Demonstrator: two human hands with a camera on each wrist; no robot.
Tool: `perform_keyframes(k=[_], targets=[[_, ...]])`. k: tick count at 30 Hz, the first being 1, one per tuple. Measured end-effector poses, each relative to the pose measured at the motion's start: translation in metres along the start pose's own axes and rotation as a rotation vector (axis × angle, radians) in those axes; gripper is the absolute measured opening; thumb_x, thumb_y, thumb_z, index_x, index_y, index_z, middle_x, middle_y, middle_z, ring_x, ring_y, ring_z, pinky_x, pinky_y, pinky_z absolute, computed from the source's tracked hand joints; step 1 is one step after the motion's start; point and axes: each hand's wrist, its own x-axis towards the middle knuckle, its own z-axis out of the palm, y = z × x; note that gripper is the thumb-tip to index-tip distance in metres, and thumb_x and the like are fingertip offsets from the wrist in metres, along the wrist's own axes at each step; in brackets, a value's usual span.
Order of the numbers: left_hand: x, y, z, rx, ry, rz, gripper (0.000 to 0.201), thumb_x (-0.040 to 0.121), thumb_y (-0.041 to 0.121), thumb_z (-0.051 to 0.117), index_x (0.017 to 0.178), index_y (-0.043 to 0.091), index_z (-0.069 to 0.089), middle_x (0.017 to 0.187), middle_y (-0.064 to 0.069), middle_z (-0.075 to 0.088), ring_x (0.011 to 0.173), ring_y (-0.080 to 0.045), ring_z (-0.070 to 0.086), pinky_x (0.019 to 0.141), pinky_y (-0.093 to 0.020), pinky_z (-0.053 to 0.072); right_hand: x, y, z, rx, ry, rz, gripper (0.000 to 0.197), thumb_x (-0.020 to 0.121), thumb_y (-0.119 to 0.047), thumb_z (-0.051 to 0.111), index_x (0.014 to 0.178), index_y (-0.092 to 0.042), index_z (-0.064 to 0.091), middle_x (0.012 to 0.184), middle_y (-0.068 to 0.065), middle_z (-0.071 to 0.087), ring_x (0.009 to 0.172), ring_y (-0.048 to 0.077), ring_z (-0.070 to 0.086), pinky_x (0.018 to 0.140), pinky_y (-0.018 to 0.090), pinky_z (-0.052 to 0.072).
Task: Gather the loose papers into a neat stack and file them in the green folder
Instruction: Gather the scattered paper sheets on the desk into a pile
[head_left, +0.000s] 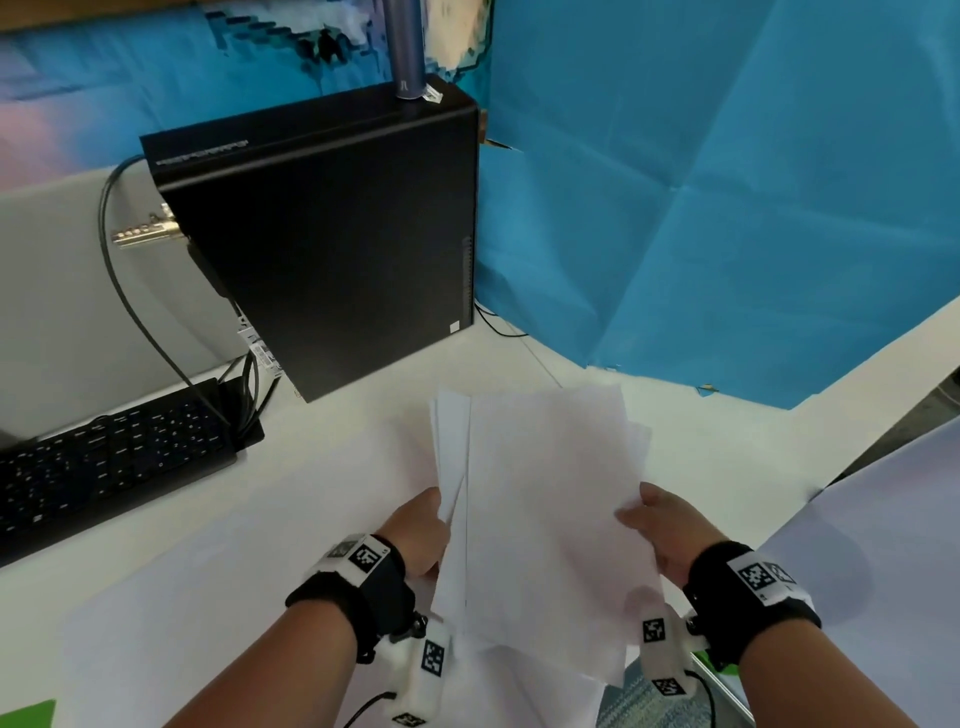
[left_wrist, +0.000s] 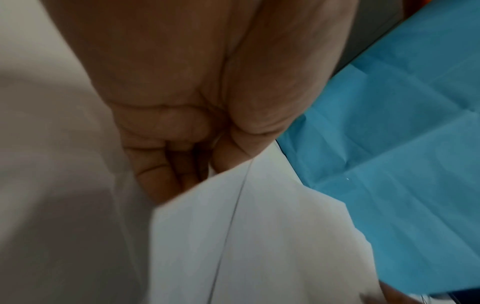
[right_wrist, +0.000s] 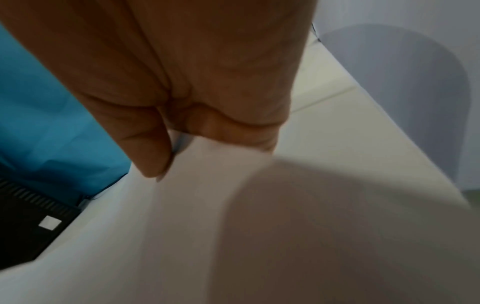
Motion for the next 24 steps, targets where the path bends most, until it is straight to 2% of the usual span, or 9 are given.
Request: perform_keyframes(k=[3, 7, 9, 11, 13, 15, 17, 21, 24], targets=[[-0.003, 0.003, 0.009, 0.105, 0.042, 0.051, 0.032, 0.091, 0.002, 0.038, 0.075, 0.03, 0.034, 0.076, 0.002, 0.046, 0.077, -0.02, 0.05, 0.067, -0.029, 0.046, -0.009, 0.0, 0.008, 0.208, -0.047, 0.016, 0.02, 0.091, 0.003, 0.059, 0.108, -0.004, 0.069, 0.094, 0.022, 0.076, 0.081, 0.036, 0.071, 0.079, 0.045, 0.057], [-0.007, -0.005, 0.009, 0.088, 0.063, 0.07, 0.016, 0.088, 0.006, 0.041, 0.078, 0.018, 0.036, 0.075, -0.003, 0.049, 0.065, -0.019, 0.045, 0.059, -0.029, 0.041, -0.015, 0.009, 0.025, 0.099, 0.002, 0.069, 0.03, 0.082, 0.001, 0.071, 0.112, 0.003, 0.069, 0.103, 0.029, 0.075, 0.097, 0.047, 0.071, 0.091, 0.06, 0.055], [-0.013, -0.012, -0.001, 0.084, 0.114, 0.085, 0.007, 0.088, 0.018, 0.045, 0.092, 0.017, 0.05, 0.089, -0.004, 0.064, 0.077, -0.024, 0.06, 0.071, -0.032, 0.052, -0.013, 0.015, 0.027, 0.0, 0.081, 0.05, 0.037, 0.068, -0.005, 0.076, 0.104, 0.003, 0.071, 0.096, 0.027, 0.076, 0.095, 0.047, 0.072, 0.094, 0.064, 0.053], [-0.02, -0.026, -0.017, 0.06, 0.178, 0.081, 0.024, 0.089, 0.018, 0.046, 0.112, 0.02, 0.054, 0.104, -0.005, 0.066, 0.087, -0.025, 0.062, 0.077, -0.031, 0.049, -0.01, 0.019, 0.022, -0.025, 0.154, 0.012, 0.034, 0.064, -0.01, 0.074, 0.097, -0.001, 0.073, 0.091, 0.025, 0.077, 0.092, 0.046, 0.073, 0.093, 0.064, 0.053], [-0.031, -0.047, -0.039, 0.0, 0.271, 0.08, 0.029, 0.091, 0.013, 0.048, 0.118, 0.019, 0.055, 0.11, -0.008, 0.065, 0.087, -0.024, 0.059, 0.077, -0.031, 0.046, -0.018, 0.012, 0.017, -0.062, 0.206, -0.02, 0.027, 0.071, -0.01, 0.074, 0.097, -0.002, 0.072, 0.088, 0.023, 0.077, 0.088, 0.043, 0.073, 0.091, 0.062, 0.055], [-0.045, -0.077, -0.062, -0.018, 0.394, 0.054, 0.027, 0.091, 0.01, 0.051, 0.115, 0.015, 0.06, 0.114, -0.012, 0.067, 0.093, -0.027, 0.059, 0.084, -0.034, 0.045, -0.029, 0.003, 0.012, -0.096, 0.255, -0.078, 0.022, 0.081, -0.007, 0.072, 0.101, 0.0, 0.072, 0.079, 0.017, 0.076, 0.076, 0.032, 0.073, 0.081, 0.046, 0.061], [-0.065, -0.109, -0.081, -0.042, 0.506, 0.016, 0.022, 0.091, 0.008, 0.054, 0.111, 0.011, 0.064, 0.113, -0.014, 0.067, 0.101, -0.03, 0.06, 0.086, -0.034, 0.042, -0.04, -0.009, 0.009, -0.112, 0.259, -0.137, 0.015, 0.085, -0.003, 0.07, 0.099, 0.002, 0.071, 0.062, 0.004, 0.072, 0.06, 0.022, 0.069, 0.066, 0.029, 0.056], [-0.107, -0.162, -0.1, -0.171, 0.578, -0.08, 0.01, 0.088, 0.011, 0.062, 0.097, 0.01, 0.066, 0.101, -0.017, 0.07, 0.094, -0.034, 0.063, 0.083, -0.039, 0.044, -0.061, -0.043, 0.019, -0.111, 0.186, -0.245, 0.028, 0.073, -0.019, 0.078, 0.098, -0.006, 0.076, 0.085, 0.012, 0.08, 0.087, 0.036, 0.075, 0.09, 0.053, 0.057], [-0.125, -0.195, -0.096, -0.346, 0.561, -0.128, 0.021, 0.072, 0.029, 0.063, 0.088, 0.017, 0.068, 0.088, -0.014, 0.071, 0.078, -0.032, 0.063, 0.079, -0.047, 0.052, -0.07, -0.069, 0.054, -0.194, 0.044, -0.261, 0.02, 0.083, -0.01, 0.074, 0.103, -0.007, 0.076, 0.097, 0.017, 0.079, 0.094, 0.037, 0.074, 0.095, 0.052, 0.055]])
